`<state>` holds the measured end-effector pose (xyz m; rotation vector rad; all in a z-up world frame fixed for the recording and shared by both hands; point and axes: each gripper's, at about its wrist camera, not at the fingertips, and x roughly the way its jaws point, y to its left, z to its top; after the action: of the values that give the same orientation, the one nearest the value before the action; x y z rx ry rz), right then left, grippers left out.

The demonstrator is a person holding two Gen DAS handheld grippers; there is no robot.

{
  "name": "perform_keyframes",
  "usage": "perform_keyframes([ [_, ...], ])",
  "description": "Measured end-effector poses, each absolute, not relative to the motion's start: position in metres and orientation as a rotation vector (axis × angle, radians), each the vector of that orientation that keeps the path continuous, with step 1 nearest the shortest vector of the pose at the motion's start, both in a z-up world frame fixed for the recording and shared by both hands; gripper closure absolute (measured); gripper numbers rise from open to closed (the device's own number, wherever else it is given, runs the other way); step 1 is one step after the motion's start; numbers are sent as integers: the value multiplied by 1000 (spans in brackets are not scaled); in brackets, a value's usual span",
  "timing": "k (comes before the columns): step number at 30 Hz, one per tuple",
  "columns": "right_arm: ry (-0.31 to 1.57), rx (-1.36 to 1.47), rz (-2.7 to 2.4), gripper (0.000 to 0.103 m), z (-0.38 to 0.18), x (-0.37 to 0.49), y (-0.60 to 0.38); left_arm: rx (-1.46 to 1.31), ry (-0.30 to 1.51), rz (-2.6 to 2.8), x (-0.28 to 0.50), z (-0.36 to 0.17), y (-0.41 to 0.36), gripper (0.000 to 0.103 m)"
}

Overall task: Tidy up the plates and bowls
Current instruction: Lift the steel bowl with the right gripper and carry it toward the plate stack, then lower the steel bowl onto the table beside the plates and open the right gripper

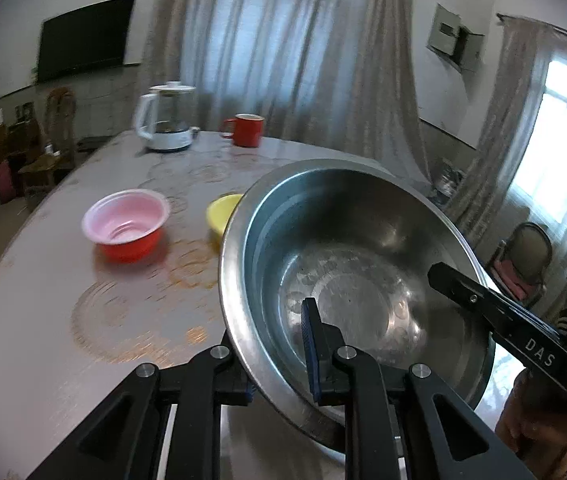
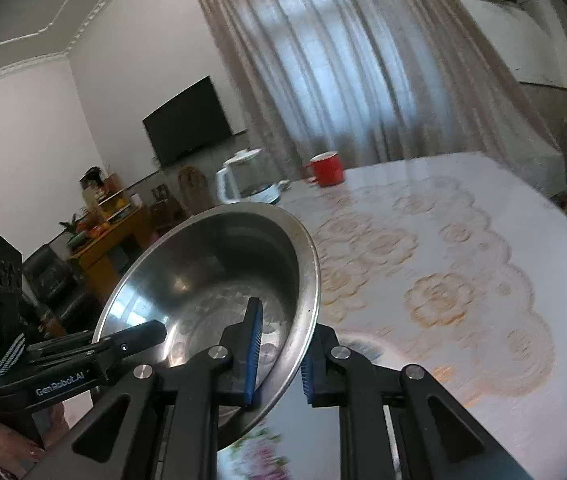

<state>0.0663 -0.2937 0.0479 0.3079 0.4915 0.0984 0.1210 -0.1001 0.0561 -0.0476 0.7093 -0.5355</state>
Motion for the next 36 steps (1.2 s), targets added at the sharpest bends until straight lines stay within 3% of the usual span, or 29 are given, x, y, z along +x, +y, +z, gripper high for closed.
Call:
perform_keyframes([
  [19,684,301,252,85,8,90,-197,-146,770,-353,109,15,1,84],
  [36,854,223,273,81,-24,115,-153,-172,871,-254,133,-28,27,84],
])
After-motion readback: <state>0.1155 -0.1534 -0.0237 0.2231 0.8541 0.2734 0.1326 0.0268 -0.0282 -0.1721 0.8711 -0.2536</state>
